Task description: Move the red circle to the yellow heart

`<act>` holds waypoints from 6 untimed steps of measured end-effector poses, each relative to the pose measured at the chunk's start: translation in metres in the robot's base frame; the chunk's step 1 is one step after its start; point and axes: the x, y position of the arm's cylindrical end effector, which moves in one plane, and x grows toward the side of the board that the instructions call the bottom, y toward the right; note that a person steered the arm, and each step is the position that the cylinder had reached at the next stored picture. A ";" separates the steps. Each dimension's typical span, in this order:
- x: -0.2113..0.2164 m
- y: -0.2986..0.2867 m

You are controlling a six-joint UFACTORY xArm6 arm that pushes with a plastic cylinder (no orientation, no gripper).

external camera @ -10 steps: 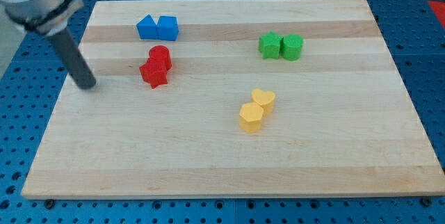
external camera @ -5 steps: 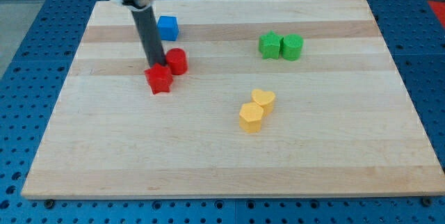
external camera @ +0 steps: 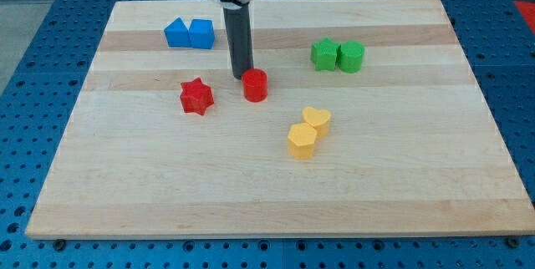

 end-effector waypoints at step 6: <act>0.046 0.052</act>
